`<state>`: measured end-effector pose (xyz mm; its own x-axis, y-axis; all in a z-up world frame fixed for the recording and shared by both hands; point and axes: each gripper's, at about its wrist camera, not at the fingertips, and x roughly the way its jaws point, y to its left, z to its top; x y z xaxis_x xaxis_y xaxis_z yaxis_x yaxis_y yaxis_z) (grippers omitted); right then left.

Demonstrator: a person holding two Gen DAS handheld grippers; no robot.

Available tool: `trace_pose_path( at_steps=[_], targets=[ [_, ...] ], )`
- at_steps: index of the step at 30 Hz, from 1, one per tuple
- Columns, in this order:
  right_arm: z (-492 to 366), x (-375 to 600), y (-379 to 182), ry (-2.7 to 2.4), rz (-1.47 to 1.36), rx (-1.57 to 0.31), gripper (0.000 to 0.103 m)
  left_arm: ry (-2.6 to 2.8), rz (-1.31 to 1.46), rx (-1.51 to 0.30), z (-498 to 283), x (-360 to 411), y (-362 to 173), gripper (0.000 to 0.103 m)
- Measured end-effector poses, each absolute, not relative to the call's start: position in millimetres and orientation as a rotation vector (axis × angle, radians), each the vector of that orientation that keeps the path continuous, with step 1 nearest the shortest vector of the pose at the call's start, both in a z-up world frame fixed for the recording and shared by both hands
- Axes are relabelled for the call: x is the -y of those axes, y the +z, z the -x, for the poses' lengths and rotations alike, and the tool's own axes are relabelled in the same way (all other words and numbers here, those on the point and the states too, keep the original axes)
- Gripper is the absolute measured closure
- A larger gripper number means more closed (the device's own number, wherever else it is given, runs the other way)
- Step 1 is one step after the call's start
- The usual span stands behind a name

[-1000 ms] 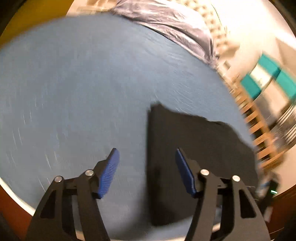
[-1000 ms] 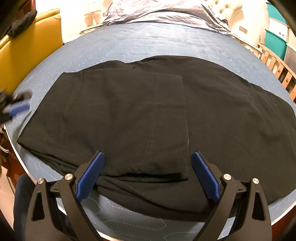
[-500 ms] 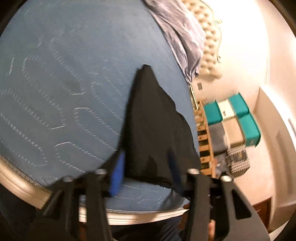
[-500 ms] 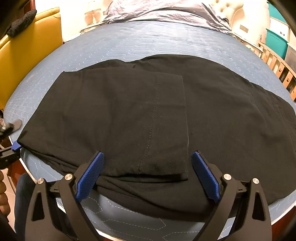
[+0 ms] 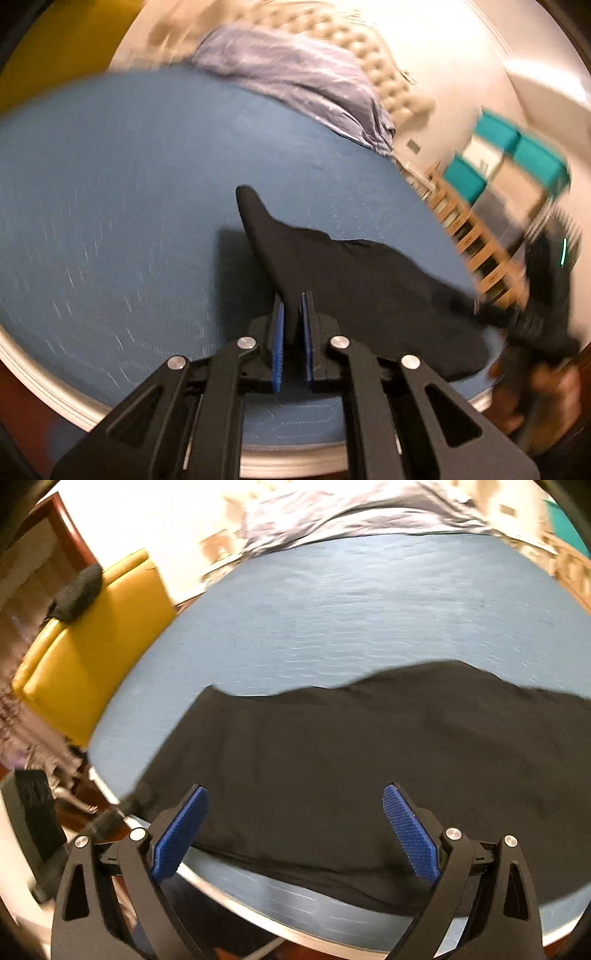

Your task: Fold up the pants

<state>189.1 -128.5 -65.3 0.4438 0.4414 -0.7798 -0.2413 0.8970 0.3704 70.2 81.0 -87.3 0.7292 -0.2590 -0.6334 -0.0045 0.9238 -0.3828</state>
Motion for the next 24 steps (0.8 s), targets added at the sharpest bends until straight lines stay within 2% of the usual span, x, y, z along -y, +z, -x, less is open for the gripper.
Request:
trace_pose_path(
  at_steps=[6, 13, 14, 15, 16, 18, 19, 20, 24],
  targets=[
    [-227, 90, -53, 0.704, -0.343, -1.156, 0.01, -0.082, 0.037, -0.686, -62, 0, -68, 0.095],
    [-243, 74, -73, 0.819, -0.319, -1.294, 0.012, -0.064, -0.209, -0.638, -59, 66, -72, 0.095],
    [-243, 75, -74, 0.827, -0.319, -1.299, 0.019, -0.074, -0.239, -0.631, -58, 77, -73, 0.095],
    [-244, 78, -76, 0.83, -0.304, -1.304, 0.035, -0.083, -0.261, -0.627, -59, 85, -74, 0.095],
    [-244, 83, -78, 0.833, -0.29, -1.306, 0.044, -0.087, -0.28, -0.623, -59, 93, -75, 0.095],
    [-247, 96, -81, 0.813, -0.272, -1.303, 0.085, -0.102, -0.299, -0.624, -62, 110, -77, 0.095],
    [-249, 111, -81, 0.784, -0.26, -1.295, 0.092, -0.114, -0.312, -0.622, -65, 121, -77, 0.096],
    [-250, 122, -81, 0.768, -0.261, -1.287, 0.094, -0.126, -0.331, -0.611, -67, 132, -78, 0.096],
    [-249, 192, -73, 0.692, -0.256, -1.234, 0.097, -0.201, -0.38, -0.566, -77, 193, -75, 0.096]
  ],
)
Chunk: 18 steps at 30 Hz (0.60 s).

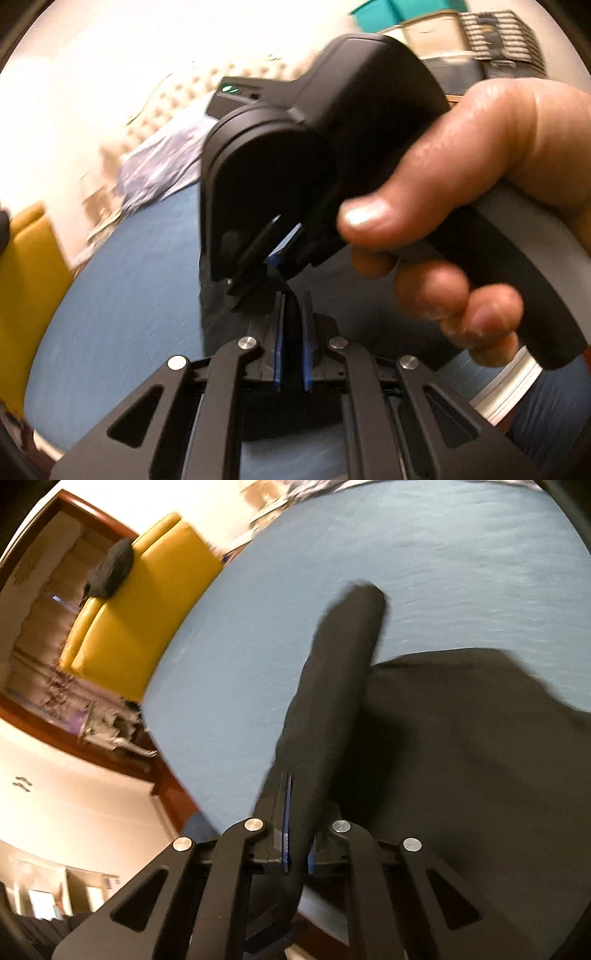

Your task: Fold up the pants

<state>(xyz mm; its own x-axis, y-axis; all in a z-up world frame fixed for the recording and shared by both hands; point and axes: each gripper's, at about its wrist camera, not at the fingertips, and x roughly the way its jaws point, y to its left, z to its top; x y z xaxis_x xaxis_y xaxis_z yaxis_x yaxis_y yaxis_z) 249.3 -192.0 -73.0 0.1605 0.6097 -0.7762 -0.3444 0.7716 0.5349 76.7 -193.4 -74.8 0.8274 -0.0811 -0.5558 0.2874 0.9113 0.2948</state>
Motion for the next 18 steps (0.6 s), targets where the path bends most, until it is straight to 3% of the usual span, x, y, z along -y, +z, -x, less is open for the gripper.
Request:
trace_pose_path(
  at_steps=[2, 3, 4, 5, 6, 14, 18],
  targets=[
    [-249, 232, -72, 0.637, -0.246, -1.219, 0.097, -0.251, -0.371, -0.551, -87, 230, -76, 0.09],
    [-248, 253, -73, 0.613, -0.254, -1.214, 0.097, -0.299, -0.348, -0.556, -89, 244, -77, 0.072],
    [-247, 271, -75, 0.59, -0.255, -1.21, 0.097, -0.364, -0.321, -0.579, -90, 262, -80, 0.066],
    [-244, 302, -80, 0.544, -0.262, -1.204, 0.097, -0.404, -0.3, -0.602, -90, 267, -81, 0.047],
    [-243, 319, -85, 0.528, -0.274, -1.2, 0.097, -0.468, -0.245, -0.638, -87, 268, -82, 0.041],
    [-223, 427, -150, 0.481, -0.479, -1.217, 0.097, -0.41, 0.016, -0.871, -71, 158, -118, 0.041],
    [-216, 439, -167, 0.51, -0.658, -1.185, 0.081, -0.296, 0.074, -0.907, -67, 112, -127, 0.041]
  ],
)
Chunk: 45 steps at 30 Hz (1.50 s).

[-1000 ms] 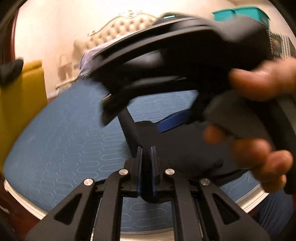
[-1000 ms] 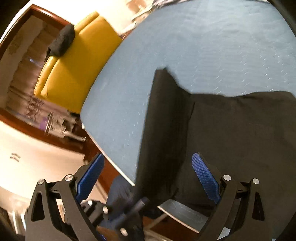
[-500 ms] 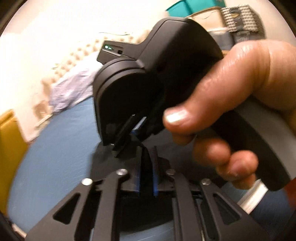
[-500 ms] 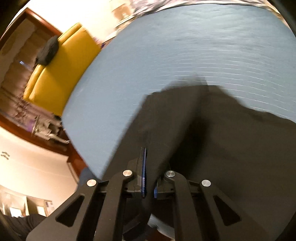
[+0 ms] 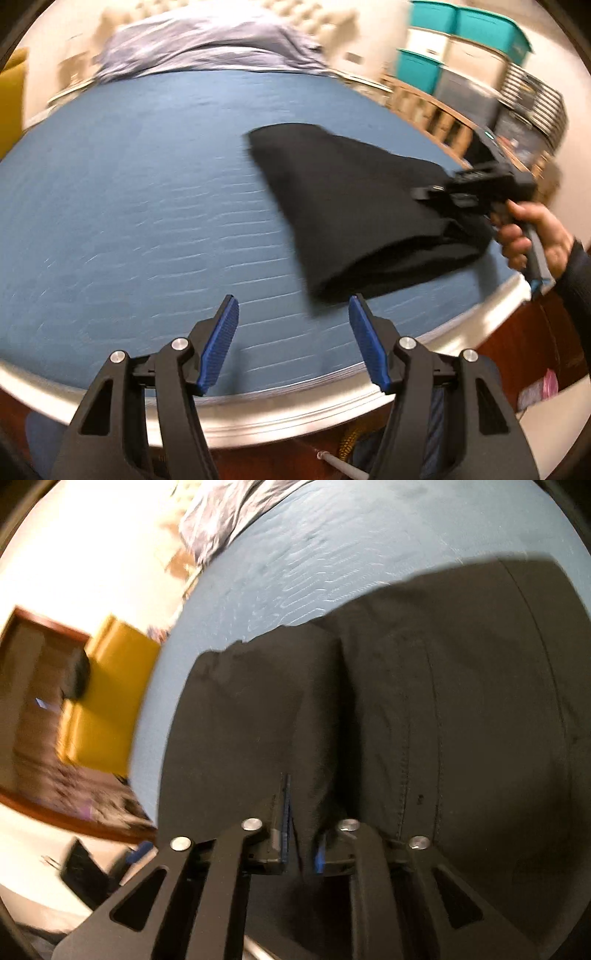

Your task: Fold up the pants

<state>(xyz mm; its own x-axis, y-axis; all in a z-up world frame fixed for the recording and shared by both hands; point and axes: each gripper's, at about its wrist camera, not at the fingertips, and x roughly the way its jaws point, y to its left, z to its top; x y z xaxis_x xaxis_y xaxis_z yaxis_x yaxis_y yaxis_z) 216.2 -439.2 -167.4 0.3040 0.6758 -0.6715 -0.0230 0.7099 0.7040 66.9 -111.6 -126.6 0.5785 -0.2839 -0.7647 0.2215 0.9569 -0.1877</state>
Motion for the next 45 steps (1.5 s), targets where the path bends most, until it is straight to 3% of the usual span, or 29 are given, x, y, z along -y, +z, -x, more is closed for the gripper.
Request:
trace_pose_path(
  at_steps=[1, 3, 5, 7, 9, 11, 13, 14, 20, 25, 27, 29, 31, 34, 37, 39, 41, 42, 45],
  targets=[
    [-217, 445, -169, 0.52, -0.684, -1.175, 0.078, -0.279, 0.082, -0.907, -66, 103, -128, 0.041],
    [-217, 451, -173, 0.552, -0.769, -1.148, 0.059, -0.271, 0.085, -0.902, -48, 91, -129, 0.041],
    [-222, 455, -169, 0.585, -0.834, -1.098, 0.034, -0.283, 0.078, -0.893, -48, 88, -128, 0.041],
    [-235, 455, -165, 0.593, -0.868, -1.07, 0.027, -0.311, 0.076, -0.886, -46, 96, -129, 0.041],
    [-248, 451, -169, 0.596, -0.915, -1.077, 0.026, -0.343, 0.067, -0.883, -44, 104, -127, 0.039],
    [-262, 451, -180, 0.583, -0.983, -1.112, 0.033, -0.365, 0.056, -0.882, -41, 110, -125, 0.038],
    [-270, 448, -180, 0.561, -0.953, -1.123, 0.07, -0.371, 0.052, -0.883, -39, 110, -125, 0.037],
    [-269, 450, -176, 0.535, -0.932, -1.12, 0.095, -0.368, 0.052, -0.88, -38, 110, -124, 0.037],
    [-229, 450, -110, 0.407, -0.545, -0.948, 0.097, -0.352, 0.075, -0.873, -42, 111, -125, 0.037],
    [-214, 477, -127, 0.133, -0.305, -0.993, 0.097, -0.402, 0.04, -0.866, -36, 120, -125, 0.037],
    [-208, 482, -141, 0.131, -0.286, -0.981, 0.081, -0.422, 0.021, -0.863, -32, 124, -126, 0.037],
    [-204, 488, -147, 0.177, -0.356, -0.984, 0.043, -0.429, 0.01, -0.855, -29, 124, -125, 0.037],
    [-204, 497, -147, 0.276, -0.502, -0.941, 0.019, -0.427, 0.016, -0.86, -30, 123, -126, 0.037],
    [-216, 510, -154, 0.289, -0.66, -0.926, 0.019, -0.426, 0.015, -0.867, -30, 123, -126, 0.037],
    [-230, 524, -167, 0.319, -0.834, -0.938, 0.022, -0.426, 0.005, -0.865, -29, 124, -127, 0.037],
    [-239, 529, -171, 0.335, -0.948, -0.952, 0.031, -0.425, 0.007, -0.869, -30, 123, -127, 0.037],
    [-250, 526, -171, 0.343, -0.973, -0.97, 0.076, -0.421, 0.009, -0.879, -31, 124, -129, 0.037],
    [-254, 524, -166, 0.339, -0.944, -0.98, 0.082, -0.42, 0.013, -0.884, -32, 124, -131, 0.037],
    [-250, 519, -148, 0.38, -0.797, -0.954, 0.089, -0.421, 0.017, -0.897, -33, 126, -135, 0.037]
  ],
)
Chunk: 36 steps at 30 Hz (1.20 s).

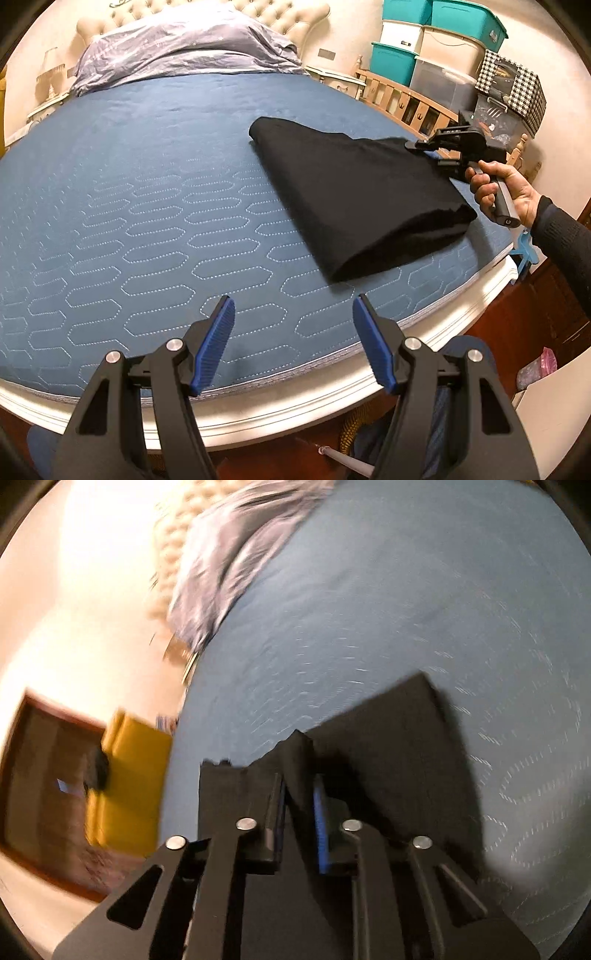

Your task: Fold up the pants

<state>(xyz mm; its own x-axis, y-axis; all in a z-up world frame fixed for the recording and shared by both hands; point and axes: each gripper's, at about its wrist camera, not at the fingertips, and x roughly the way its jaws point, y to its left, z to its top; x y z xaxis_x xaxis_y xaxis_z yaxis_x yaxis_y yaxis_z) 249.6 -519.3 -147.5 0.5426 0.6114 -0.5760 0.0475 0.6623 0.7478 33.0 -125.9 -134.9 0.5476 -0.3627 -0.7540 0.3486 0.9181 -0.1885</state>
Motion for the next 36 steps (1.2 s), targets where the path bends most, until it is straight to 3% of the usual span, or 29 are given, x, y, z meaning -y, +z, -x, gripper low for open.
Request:
trace_pose_path(
  at_steps=[3, 6, 8, 10, 11, 12, 17, 21, 22, 24, 26, 31, 34, 35, 36],
  targets=[
    [-240, 513, -131, 0.37, -0.665, -0.884, 0.09, -0.423, 0.011, -0.902, -34, 130, -135, 0.037],
    [-248, 502, -134, 0.305, -0.566, -0.93, 0.089, -0.425, 0.009, -0.909, -35, 134, -138, 0.037],
    [-253, 499, -137, 0.294, -0.569, -0.943, 0.081, -0.427, 0.008, -0.918, -36, 136, -140, 0.037],
    [-253, 502, -145, 0.296, -0.577, -0.954, 0.08, -0.43, 0.001, -0.916, -35, 139, -140, 0.037],
    [-254, 503, -146, 0.29, -0.566, -0.955, 0.082, -0.432, -0.005, -0.914, -35, 140, -139, 0.037],
    [-255, 503, -147, 0.27, -0.543, -0.96, 0.093, -0.433, -0.01, -0.912, -35, 141, -139, 0.037],
    [-247, 513, -130, 0.236, -0.52, -0.908, 0.096, -0.428, -0.009, -0.903, -38, 142, -137, 0.037],
    [-245, 538, -148, 0.198, -0.592, -0.93, 0.095, -0.446, -0.024, -0.901, -37, 149, -140, 0.037],
    [-247, 541, -156, 0.204, -0.626, -0.943, 0.093, -0.455, -0.027, -0.9, -35, 152, -140, 0.037],
    [-246, 544, -162, 0.169, -0.635, -0.958, 0.067, -0.465, -0.041, -0.894, -33, 154, -139, 0.037],
    [-241, 550, -160, 0.117, -0.625, -0.941, 0.055, -0.467, -0.059, -0.882, -32, 155, -137, 0.037],
    [-225, 560, -154, 0.028, -0.52, -0.946, 0.055, -0.476, -0.036, -0.876, -42, 152, -135, 0.037],
    [-209, 567, -150, -0.063, -0.443, -0.996, 0.053, -0.545, 0.158, -0.911, -67, 138, -136, 0.037],
    [-204, 571, -151, -0.042, -0.493, -0.994, 0.052, -0.563, 0.249, -0.928, -79, 130, -139, 0.037],
    [-198, 574, -152, 0.021, -0.574, -0.986, 0.042, -0.585, 0.367, -0.95, -94, 120, -145, 0.037]
  ],
)
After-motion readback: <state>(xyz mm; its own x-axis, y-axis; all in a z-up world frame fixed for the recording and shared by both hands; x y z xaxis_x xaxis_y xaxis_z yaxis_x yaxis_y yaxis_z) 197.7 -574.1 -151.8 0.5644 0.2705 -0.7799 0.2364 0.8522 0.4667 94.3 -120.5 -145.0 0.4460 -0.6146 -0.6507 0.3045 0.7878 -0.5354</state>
